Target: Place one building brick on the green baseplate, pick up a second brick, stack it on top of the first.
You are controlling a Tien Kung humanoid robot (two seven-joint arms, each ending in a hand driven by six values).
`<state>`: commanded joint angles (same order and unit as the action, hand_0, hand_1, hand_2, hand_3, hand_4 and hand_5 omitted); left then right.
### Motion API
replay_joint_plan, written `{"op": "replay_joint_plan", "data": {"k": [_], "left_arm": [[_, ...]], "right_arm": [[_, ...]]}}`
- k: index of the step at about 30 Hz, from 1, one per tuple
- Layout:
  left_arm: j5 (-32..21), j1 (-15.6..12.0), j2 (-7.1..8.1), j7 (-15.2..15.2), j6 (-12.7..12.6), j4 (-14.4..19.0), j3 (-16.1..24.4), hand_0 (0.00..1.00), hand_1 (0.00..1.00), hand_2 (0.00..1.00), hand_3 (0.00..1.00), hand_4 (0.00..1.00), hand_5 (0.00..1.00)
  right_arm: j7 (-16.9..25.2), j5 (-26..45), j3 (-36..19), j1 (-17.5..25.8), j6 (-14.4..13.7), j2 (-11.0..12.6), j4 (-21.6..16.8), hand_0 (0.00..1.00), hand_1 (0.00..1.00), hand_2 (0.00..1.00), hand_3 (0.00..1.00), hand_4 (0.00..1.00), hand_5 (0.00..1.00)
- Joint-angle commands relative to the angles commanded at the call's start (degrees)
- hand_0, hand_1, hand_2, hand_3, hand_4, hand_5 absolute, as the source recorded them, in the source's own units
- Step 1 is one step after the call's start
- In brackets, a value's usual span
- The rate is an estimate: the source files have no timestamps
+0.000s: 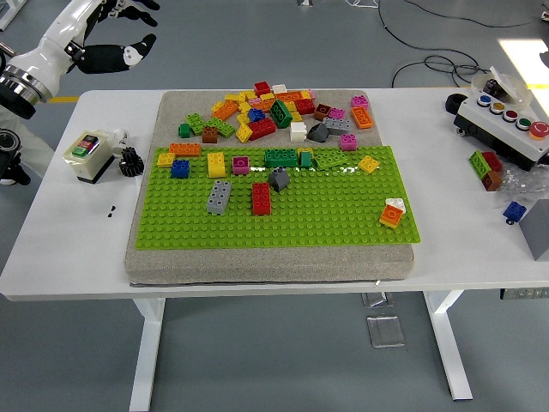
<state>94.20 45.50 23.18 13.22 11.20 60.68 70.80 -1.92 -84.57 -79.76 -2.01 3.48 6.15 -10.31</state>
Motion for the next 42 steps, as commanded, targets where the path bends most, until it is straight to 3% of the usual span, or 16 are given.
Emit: {"op": "replay_joint_plan", "data": {"k": [16,28,42], "left_arm": [[13.51,-0.29,-1.82,-3.27,9.11,-1.46,-3.93,0.847,0.806,0.781,0.820,0.955,0.002],[15.30,1.05,-3.92,-3.25,9.10,-6.39,-11.10,0.858,0.816,0.789,0.819,0.958,0.007],[16.63,1.16,-6.98,-2.31,6.93,-10.68,-14.77,0.863,0.813,0.782,0.815,0.986,0.035]], "right_arm": [[0.03,0.03,-0.33,0.07,-0.01,0.09,0.00,0.757,0.684,0.729,0.751,0.994,0.499],[0.06,0.22,-0.29,0.00,-0.06,0.07,0.00,0.757,0.685,0.729,0.751,0.995,0.502],[0.04,0.24,0.35,-0.19,-0.07,0.07,0.00,0.757,0.685,0.729,0.751,0.995,0.501]]}}
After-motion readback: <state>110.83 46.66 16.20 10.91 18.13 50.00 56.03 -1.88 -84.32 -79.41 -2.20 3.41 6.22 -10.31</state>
